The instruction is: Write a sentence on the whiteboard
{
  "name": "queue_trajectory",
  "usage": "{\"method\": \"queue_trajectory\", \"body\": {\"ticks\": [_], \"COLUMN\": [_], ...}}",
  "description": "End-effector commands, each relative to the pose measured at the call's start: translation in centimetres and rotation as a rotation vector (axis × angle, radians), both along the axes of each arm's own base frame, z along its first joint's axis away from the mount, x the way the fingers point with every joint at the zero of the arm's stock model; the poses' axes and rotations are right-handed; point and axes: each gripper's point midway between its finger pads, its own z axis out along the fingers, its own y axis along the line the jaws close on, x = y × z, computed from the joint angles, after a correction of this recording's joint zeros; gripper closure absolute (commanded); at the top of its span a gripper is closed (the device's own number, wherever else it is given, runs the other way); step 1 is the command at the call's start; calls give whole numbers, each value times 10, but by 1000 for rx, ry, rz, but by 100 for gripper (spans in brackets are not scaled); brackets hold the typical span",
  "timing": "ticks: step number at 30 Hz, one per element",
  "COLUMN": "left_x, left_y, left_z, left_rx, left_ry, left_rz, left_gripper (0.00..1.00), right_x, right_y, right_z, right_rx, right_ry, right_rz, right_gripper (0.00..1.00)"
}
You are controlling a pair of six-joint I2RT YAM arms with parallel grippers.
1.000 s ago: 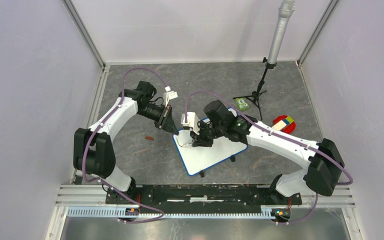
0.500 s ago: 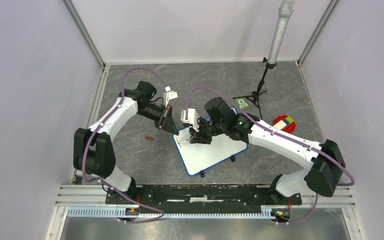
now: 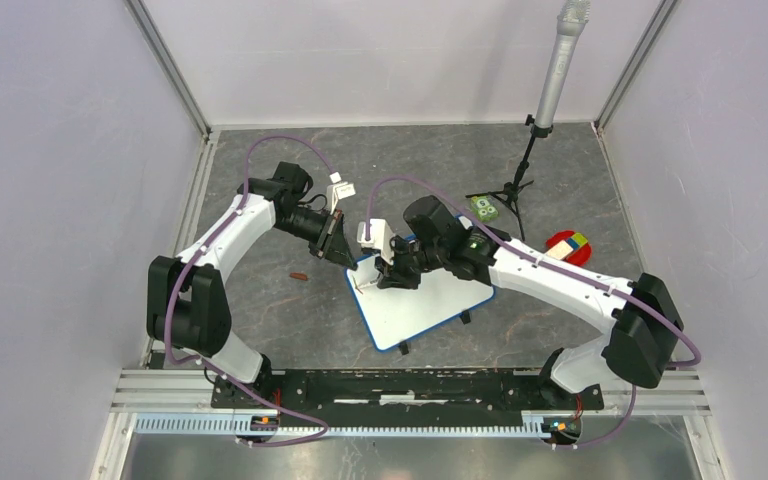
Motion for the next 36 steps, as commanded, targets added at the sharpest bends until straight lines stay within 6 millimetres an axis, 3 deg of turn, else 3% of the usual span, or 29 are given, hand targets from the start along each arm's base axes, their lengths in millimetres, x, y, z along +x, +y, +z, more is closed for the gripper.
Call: {"method": "queue_trajectory", "body": {"ticks": [1, 10, 24, 31, 36], "left_x": [-1, -1, 1, 0, 0], "left_y": [-1, -1, -1, -1, -1], "left_z": [7, 7, 8, 8, 7], "left_rx": [-9, -9, -12, -13, -13], "left_ry": [-44, -43, -41, -42, -42], "left_rz": [-15, -15, -13, -14, -16], "left_gripper": [98, 98, 98, 98, 98], "right_x": [13, 20, 21, 32, 28], "right_y": [1, -16, -4, -3, -9], "right_z": [17, 19, 53, 39, 22], "right_rx": [17, 16, 101, 65, 30], "right_ry": [-67, -70, -98, -106, -84], "right_rz": [-29, -61, -42, -76, -74], "right_gripper": [100, 100, 100, 100, 100]}}
